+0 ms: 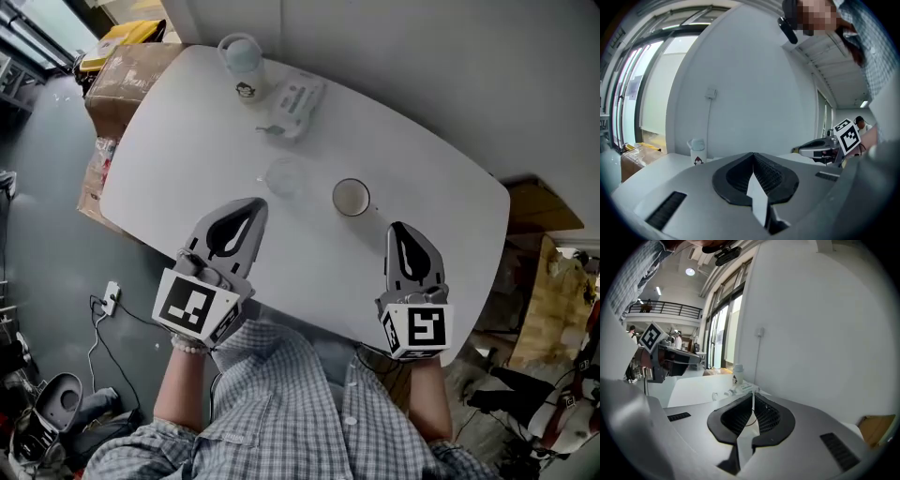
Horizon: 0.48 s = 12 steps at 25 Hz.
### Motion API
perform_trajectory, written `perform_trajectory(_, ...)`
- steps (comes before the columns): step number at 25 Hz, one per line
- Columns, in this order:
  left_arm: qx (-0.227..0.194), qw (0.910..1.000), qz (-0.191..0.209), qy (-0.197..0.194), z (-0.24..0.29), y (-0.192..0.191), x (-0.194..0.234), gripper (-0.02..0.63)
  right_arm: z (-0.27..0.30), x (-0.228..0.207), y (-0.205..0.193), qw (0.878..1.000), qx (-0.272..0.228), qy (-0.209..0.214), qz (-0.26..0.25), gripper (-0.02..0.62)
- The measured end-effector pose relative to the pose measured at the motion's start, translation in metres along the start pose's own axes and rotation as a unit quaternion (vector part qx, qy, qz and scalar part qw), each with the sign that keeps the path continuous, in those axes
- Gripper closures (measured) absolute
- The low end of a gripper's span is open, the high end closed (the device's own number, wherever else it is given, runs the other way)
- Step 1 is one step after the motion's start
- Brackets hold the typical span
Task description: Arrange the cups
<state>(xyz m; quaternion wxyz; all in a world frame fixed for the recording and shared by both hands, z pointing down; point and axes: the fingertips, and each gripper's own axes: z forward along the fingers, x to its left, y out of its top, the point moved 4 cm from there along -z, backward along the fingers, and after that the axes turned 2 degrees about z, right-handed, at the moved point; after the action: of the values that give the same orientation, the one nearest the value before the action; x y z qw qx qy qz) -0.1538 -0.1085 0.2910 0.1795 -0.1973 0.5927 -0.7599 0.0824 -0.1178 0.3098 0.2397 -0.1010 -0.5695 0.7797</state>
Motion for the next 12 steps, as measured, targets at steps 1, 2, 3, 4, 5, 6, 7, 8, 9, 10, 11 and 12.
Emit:
perform_trajectory(1, 0.009, 0.9999, -0.005, -0.001, 0.003, -0.006, 0.005, 0.597, 0.002, -0.002, -0.004, 1.0, 0.008, -0.006, -0.002, 0.571)
perform_trajectory(2, 0.017, 0.9998, -0.009, -0.003, 0.006, -0.011, 0.01, 0.597, 0.004, -0.004, -0.009, 1.0, 0.017, -0.013, -0.004, 0.571)
perform_trajectory(3, 0.022, 0.9997, -0.01, -0.006, 0.009, -0.015, 0.015, 0.597, 0.007, -0.006, -0.013, 0.999, 0.025, -0.02, -0.006, 0.571)
perform_trajectory(4, 0.025, 0.9996, -0.007, -0.01, 0.012, -0.019, 0.02, 0.597, 0.01, -0.008, -0.017, 0.999, 0.033, -0.025, -0.008, 0.571)
perform_trajectory(5, 0.029, 0.9995, -0.001, -0.014, 0.015, -0.025, 0.025, 0.597, 0.013, -0.01, -0.022, 0.999, 0.042, -0.03, -0.011, 0.571)
perform_trajectory(6, 0.036, 0.9992, 0.007, -0.017, 0.018, -0.032, 0.03, 0.597, 0.016, -0.012, -0.028, 0.998, 0.051, -0.034, -0.014, 0.571)
perform_trajectory(7, 0.045, 0.9986, 0.015, -0.022, 0.02, -0.039, 0.034, 0.597, 0.019, -0.014, -0.034, 0.997, 0.061, -0.037, -0.017, 0.571)
perform_trajectory(8, 0.055, 0.9979, 0.022, -0.027, 0.023, -0.047, 0.037, 0.597, 0.022, -0.016, -0.04, 0.996, 0.072, -0.038, -0.019, 0.571)
perform_trajectory(9, 0.063, 0.997, 0.026, -0.035, 0.026, -0.054, 0.04, 0.597, 0.026, -0.019, -0.046, 0.996, 0.083, -0.038, -0.022, 0.569)
perform_trajectory(10, 0.072, 0.996, 0.03, -0.043, 0.029, -0.061, 0.042, 0.597, 0.029, -0.02, -0.052, 0.995, 0.094, -0.037, -0.025, 0.569)
perform_trajectory(11, 0.081, 0.9949, 0.032, -0.051, 0.031, -0.068, 0.045, 0.597, 0.031, -0.021, -0.058, 0.994, 0.103, -0.035, -0.027, 0.569)
perform_trajectory(12, 0.089, 0.9938, 0.033, -0.058, 0.033, -0.074, 0.048, 0.597, 0.034, -0.022, -0.063, 0.993, 0.11, -0.032, -0.029, 0.57)
